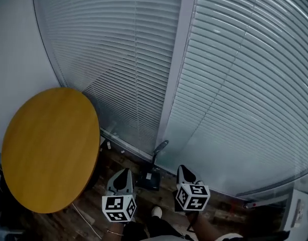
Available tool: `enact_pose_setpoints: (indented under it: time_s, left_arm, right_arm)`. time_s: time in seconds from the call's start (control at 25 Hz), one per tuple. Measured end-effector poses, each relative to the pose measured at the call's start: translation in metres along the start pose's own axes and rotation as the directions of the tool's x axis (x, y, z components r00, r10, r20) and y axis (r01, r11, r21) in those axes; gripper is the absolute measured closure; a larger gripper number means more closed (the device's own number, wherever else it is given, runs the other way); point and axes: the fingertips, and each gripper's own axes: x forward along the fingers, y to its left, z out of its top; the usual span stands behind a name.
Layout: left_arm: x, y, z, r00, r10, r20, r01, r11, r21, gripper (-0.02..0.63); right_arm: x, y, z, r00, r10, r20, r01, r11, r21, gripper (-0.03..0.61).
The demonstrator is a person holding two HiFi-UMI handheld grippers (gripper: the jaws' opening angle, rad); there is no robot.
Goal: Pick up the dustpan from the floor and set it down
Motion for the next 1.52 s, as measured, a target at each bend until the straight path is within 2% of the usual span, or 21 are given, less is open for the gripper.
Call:
enact_pose_setpoints:
  time_s: [0.2, 0.32, 0.6, 0.8, 1.2, 1.36, 1.52]
  left_arm:
    - [0.004, 0.013, -0.018, 0.999, 0.016, -0.033, -0.017, 1.0, -0.024, 0.595]
    - [0.011, 0.021, -0.024, 0.999, 0.025, -0.037, -0.026, 0.999, -0.027, 0.595]
    - [0.022, 0.03, -0.039, 0.998, 0.018, -0.056, -0.016, 0.999, 0.029, 0.595]
    - [0.031, 0.038, -0.076, 0.996, 0.018, -0.092, -0.016, 0.999, 0.029, 0.595]
    - [0.062, 0.052, -0.192, 0.985, -0.007, -0.173, 0.004, 1.0, -0.021, 0.595]
    - [0.075, 0.056, -0.212, 0.986, -0.009, -0.167, 0.006, 1.0, -0.022, 0.595]
    - [0.079, 0.061, -0.219, 0.985, -0.013, -0.173, 0.009, 1.0, -0.025, 0.595]
  right_arm:
    - [0.015, 0.003, -0.014, 0.999, -0.005, -0.041, 0.005, 1.0, 0.009, 0.546]
    - [0.022, 0.005, -0.023, 0.998, -0.008, -0.058, 0.007, 1.0, -0.03, 0.546]
    - [0.04, -0.002, -0.055, 0.994, -0.039, -0.101, 0.036, 0.999, -0.033, 0.546]
    - [0.056, -0.007, -0.096, 0.989, -0.056, -0.139, 0.054, 0.998, -0.018, 0.546]
    - [0.088, -0.015, -0.204, 0.973, -0.09, -0.212, 0.092, 0.996, -0.002, 0.546]
    - [0.097, -0.018, -0.225, 0.971, -0.101, -0.216, 0.104, 0.995, 0.002, 0.546]
    - [0.101, -0.02, -0.229, 0.97, -0.112, -0.215, 0.116, 0.993, 0.008, 0.546]
